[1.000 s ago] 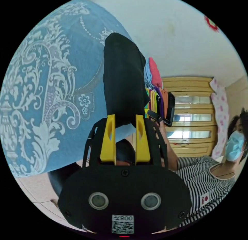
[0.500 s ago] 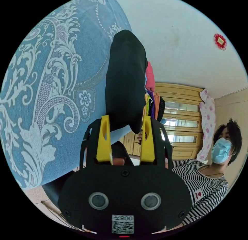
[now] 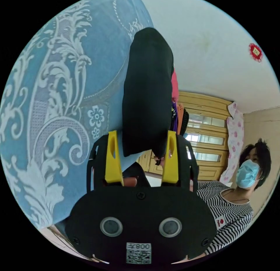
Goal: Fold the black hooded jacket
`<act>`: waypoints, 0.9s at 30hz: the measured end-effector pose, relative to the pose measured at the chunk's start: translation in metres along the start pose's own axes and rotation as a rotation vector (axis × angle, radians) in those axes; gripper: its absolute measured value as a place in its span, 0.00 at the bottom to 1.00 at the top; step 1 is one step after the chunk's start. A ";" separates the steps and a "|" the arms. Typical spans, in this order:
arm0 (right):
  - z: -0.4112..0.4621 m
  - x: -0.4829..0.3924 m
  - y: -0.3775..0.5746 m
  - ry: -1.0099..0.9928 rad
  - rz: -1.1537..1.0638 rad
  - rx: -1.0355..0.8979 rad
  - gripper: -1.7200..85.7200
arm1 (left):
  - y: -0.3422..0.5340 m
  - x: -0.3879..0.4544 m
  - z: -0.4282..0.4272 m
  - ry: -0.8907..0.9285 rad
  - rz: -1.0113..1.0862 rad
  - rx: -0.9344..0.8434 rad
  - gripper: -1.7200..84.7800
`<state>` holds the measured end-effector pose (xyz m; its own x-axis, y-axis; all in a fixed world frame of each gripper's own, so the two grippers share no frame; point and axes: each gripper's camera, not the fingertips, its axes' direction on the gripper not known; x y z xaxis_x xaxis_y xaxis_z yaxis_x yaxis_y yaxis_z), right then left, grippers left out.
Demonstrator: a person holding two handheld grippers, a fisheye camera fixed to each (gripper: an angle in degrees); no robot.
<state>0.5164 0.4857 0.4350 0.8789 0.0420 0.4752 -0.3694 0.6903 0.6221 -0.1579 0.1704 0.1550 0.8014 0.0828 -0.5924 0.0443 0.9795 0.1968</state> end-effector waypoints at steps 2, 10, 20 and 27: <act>0.000 0.007 0.001 -0.018 0.005 -0.002 0.19 | -0.004 -0.005 0.003 0.045 -0.002 -0.022 0.27; 0.017 0.035 -0.003 -0.087 0.010 -0.045 0.15 | 0.003 -0.017 -0.006 0.078 -0.009 -0.059 0.22; -0.006 0.043 0.047 -0.166 0.033 -0.057 0.06 | 0.066 0.002 -0.014 0.142 -0.047 -0.026 0.19; -0.028 0.043 0.129 -0.160 0.026 -0.085 0.05 | 0.144 0.008 -0.004 0.204 -0.110 -0.046 0.19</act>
<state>0.5149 0.5965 0.5185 0.8075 -0.0500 0.5878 -0.3585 0.7496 0.5564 -0.1474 0.3130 0.1757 0.6560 0.0060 -0.7547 0.0935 0.9916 0.0892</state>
